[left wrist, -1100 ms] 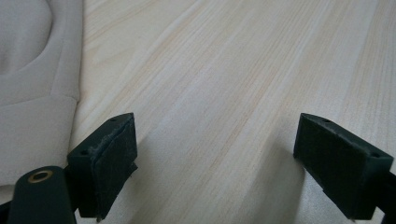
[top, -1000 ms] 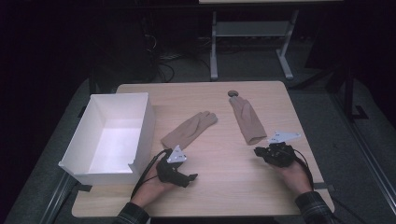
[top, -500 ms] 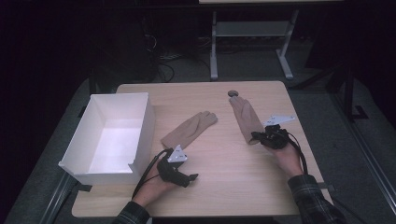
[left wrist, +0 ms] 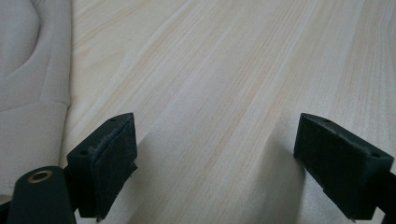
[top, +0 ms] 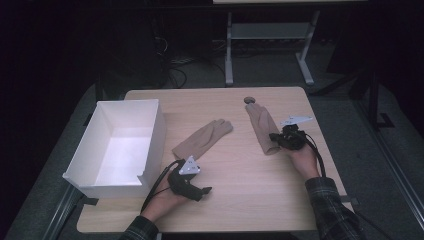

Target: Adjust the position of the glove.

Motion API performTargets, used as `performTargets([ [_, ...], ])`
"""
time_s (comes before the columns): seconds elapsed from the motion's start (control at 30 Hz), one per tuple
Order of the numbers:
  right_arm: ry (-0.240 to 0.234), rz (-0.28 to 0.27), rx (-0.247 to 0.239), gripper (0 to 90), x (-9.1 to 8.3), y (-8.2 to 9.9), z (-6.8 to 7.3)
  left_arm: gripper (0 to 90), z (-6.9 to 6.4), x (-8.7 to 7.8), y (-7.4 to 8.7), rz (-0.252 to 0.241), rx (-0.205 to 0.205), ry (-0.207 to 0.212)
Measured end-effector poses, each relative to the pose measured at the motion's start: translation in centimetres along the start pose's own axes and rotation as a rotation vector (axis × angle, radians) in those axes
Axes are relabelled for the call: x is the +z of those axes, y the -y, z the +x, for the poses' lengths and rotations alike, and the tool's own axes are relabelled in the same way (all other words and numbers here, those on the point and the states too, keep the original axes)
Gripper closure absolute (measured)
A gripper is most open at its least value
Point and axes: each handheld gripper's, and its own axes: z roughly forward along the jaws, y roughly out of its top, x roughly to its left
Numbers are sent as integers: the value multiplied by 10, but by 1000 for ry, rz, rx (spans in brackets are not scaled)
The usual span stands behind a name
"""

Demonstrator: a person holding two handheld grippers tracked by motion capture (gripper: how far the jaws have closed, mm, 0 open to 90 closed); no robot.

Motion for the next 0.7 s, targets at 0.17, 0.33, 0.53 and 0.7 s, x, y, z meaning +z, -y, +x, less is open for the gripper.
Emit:
performTargets([
  [0.17,7,50,-14,896,9,3,-2,127,0,-1,1,1,0,-1],
  [0.33,-7,57,10,898,11,7,-1,127,0,-1,1,1,0,-1],
  [0.53,-22,81,-17,898,7,8,4,127,0,-2,2,2,0,-8],
  [0.7,-51,100,-42,898,2,11,13,127,0,-2,2,2,-1,-8],
])
